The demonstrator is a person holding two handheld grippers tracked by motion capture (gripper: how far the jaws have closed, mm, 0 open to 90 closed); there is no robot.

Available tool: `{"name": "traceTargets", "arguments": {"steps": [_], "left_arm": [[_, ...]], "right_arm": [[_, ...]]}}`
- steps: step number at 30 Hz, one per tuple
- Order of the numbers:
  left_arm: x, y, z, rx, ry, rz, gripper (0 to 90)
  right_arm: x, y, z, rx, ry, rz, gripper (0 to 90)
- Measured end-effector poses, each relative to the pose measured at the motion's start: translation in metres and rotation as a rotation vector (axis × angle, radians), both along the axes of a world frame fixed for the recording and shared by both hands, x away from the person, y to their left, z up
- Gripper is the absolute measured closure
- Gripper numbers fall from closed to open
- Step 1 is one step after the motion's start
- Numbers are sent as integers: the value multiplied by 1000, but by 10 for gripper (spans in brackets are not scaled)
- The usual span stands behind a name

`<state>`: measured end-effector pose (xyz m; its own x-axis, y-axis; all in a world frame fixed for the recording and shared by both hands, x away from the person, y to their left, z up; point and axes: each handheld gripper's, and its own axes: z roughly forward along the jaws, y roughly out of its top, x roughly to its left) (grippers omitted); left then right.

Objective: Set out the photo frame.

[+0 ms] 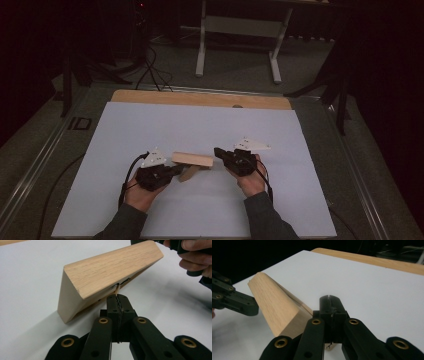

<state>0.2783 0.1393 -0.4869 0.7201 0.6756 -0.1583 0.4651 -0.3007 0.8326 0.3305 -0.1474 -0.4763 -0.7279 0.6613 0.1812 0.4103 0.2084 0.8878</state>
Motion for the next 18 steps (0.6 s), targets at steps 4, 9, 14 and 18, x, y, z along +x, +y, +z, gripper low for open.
{"name": "traceTargets", "arguments": {"steps": [4, 9, 14, 18], "left_arm": [[3, 0, 0, 5, 5, 12, 896], [7, -1, -2, 13, 8, 25, 896], [11, -2, -3, 10, 21, 28, 896], [12, -3, -3, 11, 25, 30, 896]], "right_arm": [[6, 2, -3, 50, 31, 9, 898], [7, 5, -7, 49, 50, 35, 898], [6, 6, -7, 46, 47, 50, 898], [5, 5, -8, 44, 42, 58, 898]]}}
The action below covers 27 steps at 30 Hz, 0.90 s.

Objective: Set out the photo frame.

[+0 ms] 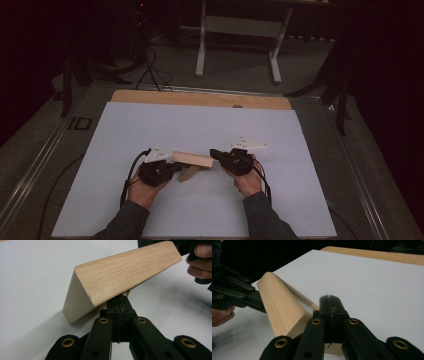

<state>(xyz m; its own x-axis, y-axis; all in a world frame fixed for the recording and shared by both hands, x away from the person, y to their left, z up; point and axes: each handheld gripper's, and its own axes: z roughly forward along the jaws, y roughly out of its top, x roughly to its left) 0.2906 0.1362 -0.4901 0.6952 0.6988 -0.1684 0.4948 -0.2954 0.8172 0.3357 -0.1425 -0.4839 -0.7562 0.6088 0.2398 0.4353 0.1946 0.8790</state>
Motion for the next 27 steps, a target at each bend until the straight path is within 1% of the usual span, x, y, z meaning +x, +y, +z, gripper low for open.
{"name": "traceTargets", "arguments": {"steps": [8, 11, 17, 22, 27], "left_arm": [[2, 0, 0, -6, 8, 12, 896], [1, -1, 1, -11, 6, 9, 896], [0, -3, 2, -14, -1, 1, 896], [-2, -5, 3, -14, -4, -6, 896], [-3, -6, 3, -15, -3, -12, 896]], "right_arm": [[-4, 1, 0, -10, -5, 27, 898], [-6, 2, 0, -20, -11, 32, 898], [-11, 5, 0, -46, -19, 43, 898], [-15, 10, -1, -85, -34, 56, 898], [-18, 14, -4, -104, -31, 71, 899]]}}
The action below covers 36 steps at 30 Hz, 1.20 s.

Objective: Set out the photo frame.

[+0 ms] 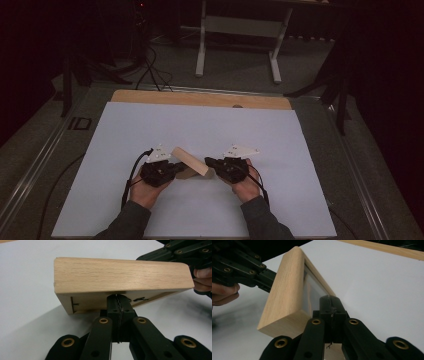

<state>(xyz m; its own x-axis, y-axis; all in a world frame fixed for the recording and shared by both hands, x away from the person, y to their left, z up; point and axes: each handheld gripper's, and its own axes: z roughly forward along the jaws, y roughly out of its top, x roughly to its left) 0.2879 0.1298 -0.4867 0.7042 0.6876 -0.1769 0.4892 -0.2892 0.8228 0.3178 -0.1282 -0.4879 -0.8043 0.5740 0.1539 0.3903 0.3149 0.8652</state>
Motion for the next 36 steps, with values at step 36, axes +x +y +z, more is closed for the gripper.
{"name": "traceTargets", "arguments": {"steps": [36], "left_arm": [[-4, -15, -6, 16, 14, -40, 896]], "right_arm": [[-11, -5, -4, -61, 19, -18, 898]]}}
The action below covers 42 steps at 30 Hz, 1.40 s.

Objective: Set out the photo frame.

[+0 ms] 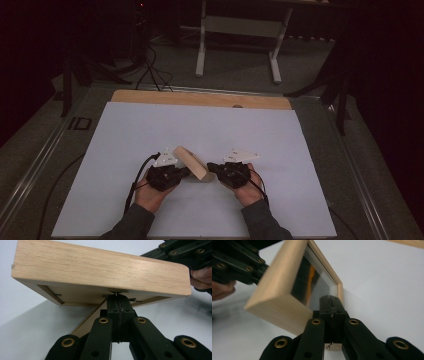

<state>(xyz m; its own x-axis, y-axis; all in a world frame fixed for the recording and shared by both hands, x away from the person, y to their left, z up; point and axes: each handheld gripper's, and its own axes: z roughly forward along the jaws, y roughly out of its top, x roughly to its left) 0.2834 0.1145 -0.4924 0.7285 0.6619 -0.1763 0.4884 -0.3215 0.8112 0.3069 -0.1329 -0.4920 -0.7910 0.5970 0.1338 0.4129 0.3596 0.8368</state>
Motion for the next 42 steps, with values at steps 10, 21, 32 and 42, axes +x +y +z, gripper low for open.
{"name": "traceTargets", "arguments": {"steps": [10, 21, 32, 42], "left_arm": [[3, -4, -2, 14, 1, -3, 896], [10, 2, -5, 9, 4, 53, 896], [15, 4, -7, 3, 17, 81, 896], [17, 11, -8, -1, 16, 120, 787]], "right_arm": [[0, -5, -5, -27, 32, -14, 898], [-14, 12, -9, -73, 40, 68, 898], [-20, 23, -10, -75, 32, 98, 898], [-22, 28, -9, -94, 10, 107, 874]]}}
